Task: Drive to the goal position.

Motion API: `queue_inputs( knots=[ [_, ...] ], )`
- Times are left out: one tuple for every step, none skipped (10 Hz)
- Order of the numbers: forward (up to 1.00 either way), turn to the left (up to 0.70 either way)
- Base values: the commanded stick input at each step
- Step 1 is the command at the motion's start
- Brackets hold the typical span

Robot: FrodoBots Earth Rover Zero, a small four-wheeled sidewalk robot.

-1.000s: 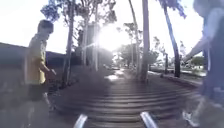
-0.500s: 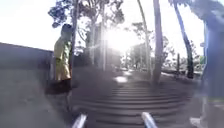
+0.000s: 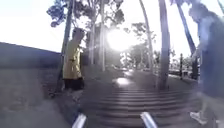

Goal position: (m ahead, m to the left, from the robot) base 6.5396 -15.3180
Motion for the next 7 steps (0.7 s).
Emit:
queue_inputs(
  knots=[
    [0.98,0.0],
    [0.98,0.0],
    [0.98,0.0],
    [0.98,0.0],
    [0.98,0.0],
    [0.98,0.0],
    [0.98,0.0]
  ],
)
